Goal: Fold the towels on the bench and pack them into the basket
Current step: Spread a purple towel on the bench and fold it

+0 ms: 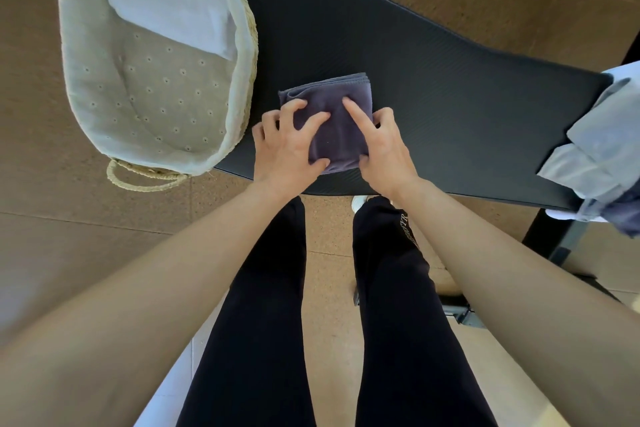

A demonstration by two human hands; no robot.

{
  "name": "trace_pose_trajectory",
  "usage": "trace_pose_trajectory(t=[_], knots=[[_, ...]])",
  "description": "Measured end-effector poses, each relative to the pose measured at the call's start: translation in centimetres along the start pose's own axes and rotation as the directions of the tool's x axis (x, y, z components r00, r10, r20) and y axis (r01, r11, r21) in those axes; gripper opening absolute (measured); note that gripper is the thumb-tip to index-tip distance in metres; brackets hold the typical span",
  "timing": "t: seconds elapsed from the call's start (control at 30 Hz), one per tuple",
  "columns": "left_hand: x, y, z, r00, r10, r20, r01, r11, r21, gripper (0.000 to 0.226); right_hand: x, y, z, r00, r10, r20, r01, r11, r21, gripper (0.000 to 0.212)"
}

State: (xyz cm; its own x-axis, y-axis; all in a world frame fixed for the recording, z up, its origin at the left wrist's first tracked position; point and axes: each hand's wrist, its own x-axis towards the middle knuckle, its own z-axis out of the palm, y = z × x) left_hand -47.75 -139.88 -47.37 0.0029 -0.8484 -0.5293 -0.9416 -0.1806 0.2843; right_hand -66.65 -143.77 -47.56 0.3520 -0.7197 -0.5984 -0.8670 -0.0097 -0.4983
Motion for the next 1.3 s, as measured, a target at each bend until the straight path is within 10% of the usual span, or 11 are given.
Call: trace_pose_trajectory(t=[0.17,0.33,0.47,0.67,0.87,1.3], knots=[[-0.1,2.1,-0.6,0.991,-0.121,0.057,0.131,0.964,-0.231,0.061,1.4,1.4,-2.8,0.975,0.094,-0.202,-0.088,0.995,0.038,0.095],[1.5,3.2,-3.2,0.950,-0.311,0.032,0.308,0.917,-0.252,0.031,1.9,2.4,-3.9,0.970,0.233,-0.067,-0.224,0.968,0.116,0.090],[4.4,2.5,-4.6,0.992,-0.086,-0.098,0.053,0.954,-0.294,0.045,1.6,1.5,-3.1,0.970,0.241,-0.017,-0.240,0.970,0.036,0.104],[7.9,1.0,-4.9,0.971,0.207,0.118,-0.216,0.974,0.070,0.083,2.0,1.0,-2.9,0.981,0.192,-0.001,-0.191,0.981,0.012,0.077],[7.0,-0.3,-4.8,0.967,0.252,-0.037,-0.255,0.961,-0.109,0.037,1.6,1.3,-3.4,0.990,0.057,-0.132,-0.055,0.998,0.020,0.029],[1.5,-3.3,-3.2,0.920,0.393,0.017,-0.387,0.912,-0.137,0.020,-2.0,2.5,-1.9,0.914,-0.402,-0.054,0.342,0.835,-0.432,0.044]])
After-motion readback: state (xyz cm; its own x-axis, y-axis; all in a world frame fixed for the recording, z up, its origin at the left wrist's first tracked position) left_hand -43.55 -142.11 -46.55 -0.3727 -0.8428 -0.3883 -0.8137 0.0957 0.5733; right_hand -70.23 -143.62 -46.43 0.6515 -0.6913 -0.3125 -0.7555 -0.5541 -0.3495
